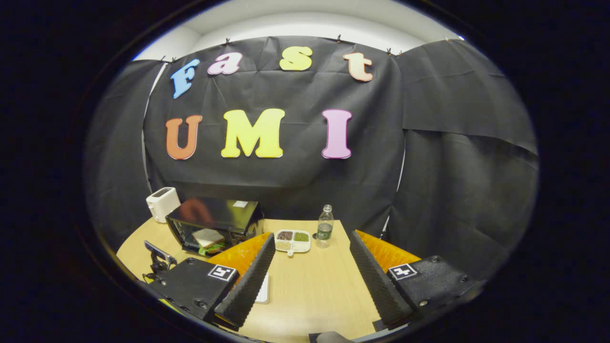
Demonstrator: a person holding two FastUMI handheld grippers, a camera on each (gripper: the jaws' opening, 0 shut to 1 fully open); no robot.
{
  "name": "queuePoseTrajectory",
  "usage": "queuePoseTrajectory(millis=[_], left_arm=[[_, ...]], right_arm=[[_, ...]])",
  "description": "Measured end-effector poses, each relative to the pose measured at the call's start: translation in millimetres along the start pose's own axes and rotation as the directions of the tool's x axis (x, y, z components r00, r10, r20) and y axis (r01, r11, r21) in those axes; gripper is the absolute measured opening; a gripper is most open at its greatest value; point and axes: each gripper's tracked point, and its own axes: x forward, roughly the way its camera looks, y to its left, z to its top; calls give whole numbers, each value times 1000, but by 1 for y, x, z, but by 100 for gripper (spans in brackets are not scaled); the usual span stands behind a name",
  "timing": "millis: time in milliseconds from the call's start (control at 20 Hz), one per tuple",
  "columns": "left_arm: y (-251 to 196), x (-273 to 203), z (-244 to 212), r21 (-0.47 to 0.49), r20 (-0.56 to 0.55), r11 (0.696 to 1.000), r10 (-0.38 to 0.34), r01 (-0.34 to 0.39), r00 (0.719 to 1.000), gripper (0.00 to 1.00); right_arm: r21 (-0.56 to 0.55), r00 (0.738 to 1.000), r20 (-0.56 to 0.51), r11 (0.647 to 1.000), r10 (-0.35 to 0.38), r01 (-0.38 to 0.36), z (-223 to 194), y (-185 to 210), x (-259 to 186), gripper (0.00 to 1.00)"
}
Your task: Open the electric oven with the left hand, put the food in, and close the electric oven.
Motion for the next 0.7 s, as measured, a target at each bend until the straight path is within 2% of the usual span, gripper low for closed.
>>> queuePoseTrajectory(millis=[350,600,650,700], left_arm=[[3,-2,6,-24,-8,1000,2,-2,1000,95],[3,-15,33,-20,33,1000,5,-4,999,95],[5,-17,44,-24,48,1000,7,-6,999,95],[5,-19,54,-31,62,999,10,-8,998,95]], right_arm=[[23,999,-29,1000,13,-12,-8,-2,11,91],[18,1000,-17,999,27,-26,-3,3,15,91],[22,999,-14,999,29,-29,-3,3,16,100],[25,999,-15,999,34,-33,-3,4,16,91]])
